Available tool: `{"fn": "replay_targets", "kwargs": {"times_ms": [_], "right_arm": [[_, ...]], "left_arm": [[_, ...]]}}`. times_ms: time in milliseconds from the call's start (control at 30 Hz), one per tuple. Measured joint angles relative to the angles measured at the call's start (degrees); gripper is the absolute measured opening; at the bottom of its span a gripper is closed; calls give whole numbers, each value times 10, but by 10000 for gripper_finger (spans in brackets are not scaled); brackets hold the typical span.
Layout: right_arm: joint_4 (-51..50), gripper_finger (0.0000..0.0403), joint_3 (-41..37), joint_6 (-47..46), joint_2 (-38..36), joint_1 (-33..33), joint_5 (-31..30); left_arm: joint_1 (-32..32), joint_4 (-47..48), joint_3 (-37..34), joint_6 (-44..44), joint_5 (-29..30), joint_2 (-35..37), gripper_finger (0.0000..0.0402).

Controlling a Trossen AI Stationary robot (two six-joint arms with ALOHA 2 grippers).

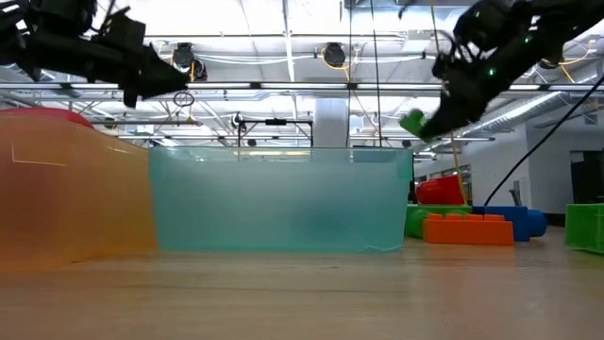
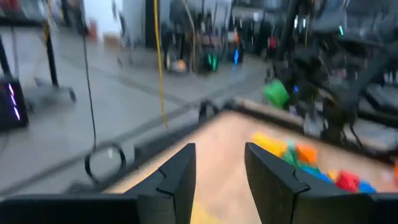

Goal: Pick & Place Toys
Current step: Put the green game piece into the green bin

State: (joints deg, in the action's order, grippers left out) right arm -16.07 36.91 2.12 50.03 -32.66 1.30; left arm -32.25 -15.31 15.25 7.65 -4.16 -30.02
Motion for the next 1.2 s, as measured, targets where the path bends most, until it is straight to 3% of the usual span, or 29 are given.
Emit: {"fn": "replay_targets", "kwargs": {"times_ms": [100,233,500,700,967,1100,1200], "right_arm": [[52,77,0,2,0,44,47],[106,77,0,6,14,97,68],[152,80,1,-5,59,187,76],[206,81,1,-14,97,256,74],[278,81,1,17,135,291,75],[282,81,1,19,144,289,74],[281,81,1,20,146,289,74]], "left_arm": [[6,-56,0,13,9,-7,141],[40,-118,0,26,-38,-58,141],[141,-402,0,2,-49,-283,141],[177,-565,1,2,-49,-415,140],[215,-544,92,19,-87,-516,158],[245,-432,184,-12,-113,-550,218],[265,-316,255,-49,-82,-570,268]]}}
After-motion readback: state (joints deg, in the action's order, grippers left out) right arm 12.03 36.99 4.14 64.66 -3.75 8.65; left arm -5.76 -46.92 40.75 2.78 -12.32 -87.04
